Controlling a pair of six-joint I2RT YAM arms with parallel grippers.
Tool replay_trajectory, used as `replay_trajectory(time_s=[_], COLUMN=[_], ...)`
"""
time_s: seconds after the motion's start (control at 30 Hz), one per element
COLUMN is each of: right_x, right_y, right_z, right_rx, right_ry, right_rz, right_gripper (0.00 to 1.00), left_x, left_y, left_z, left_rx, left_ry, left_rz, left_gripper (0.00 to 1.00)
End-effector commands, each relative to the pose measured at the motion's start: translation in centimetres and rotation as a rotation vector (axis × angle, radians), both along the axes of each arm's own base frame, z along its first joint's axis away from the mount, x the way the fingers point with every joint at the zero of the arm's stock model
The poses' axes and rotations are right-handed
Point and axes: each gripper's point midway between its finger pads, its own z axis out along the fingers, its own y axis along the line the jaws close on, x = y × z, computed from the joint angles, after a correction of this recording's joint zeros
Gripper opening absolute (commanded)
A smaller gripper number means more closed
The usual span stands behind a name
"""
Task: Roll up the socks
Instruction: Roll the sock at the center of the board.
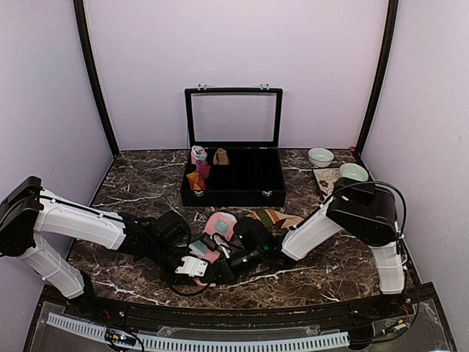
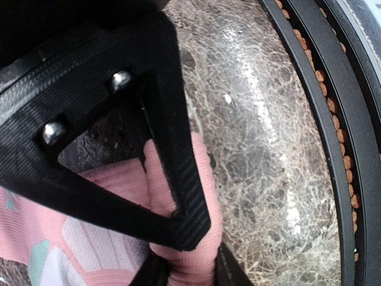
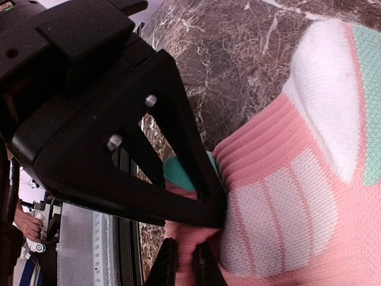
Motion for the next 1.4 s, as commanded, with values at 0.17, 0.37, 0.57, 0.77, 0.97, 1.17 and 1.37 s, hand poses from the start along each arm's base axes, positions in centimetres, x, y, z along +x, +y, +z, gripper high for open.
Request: replay_trajectory(time_s=[0.17,0.37,0.57,0.77,0.97,1.17,1.37], right_x=[-0.4,1.7,2.2,4.1,8.2,8.9,5.1], right_y=[-7.4,-7.2,-8.9,-12.6,-16.7,-17.5,-12.8], right_z=[-8.6,-4.9,-3.0,-0.9,9.1,10.1,9.5], right_rx=[-0.346,-0.269,-0.231,-0.282,-0.308,-0.113,-0.070], right_ry=[0.080,-0.105,-0.192,-0.400,-0.873,-0.695,-0.864], right_rz=[-0.101,-0.141,-0.199,-0.388,-0.808,-0.871,-0.489], right_gripper=[0.13,0.36,0.99,0.99,0.99,0.99,0.96], left_x=[-1.2,-1.6,-1.9,-2.4,-3.0,-3.2,-2.6], left_y=[4.5,4.5,4.8,4.4,4.1,3.7,3.3], left_z=[-2.9,-3.1,-3.2,-2.6,-2.6,-2.3,-1.8], left_rx=[0.169,0.183,0.202,0.195,0.218,0.230,0.215], left_ry=[0.027,0.109,0.241,0.352,0.470,0.606,0.717], left_rz=[0.042,0.058,0.081,0.070,0.066,0.076,0.115], left_gripper=[0.10,0.08,0.08,0.07,0.08,0.08,0.09])
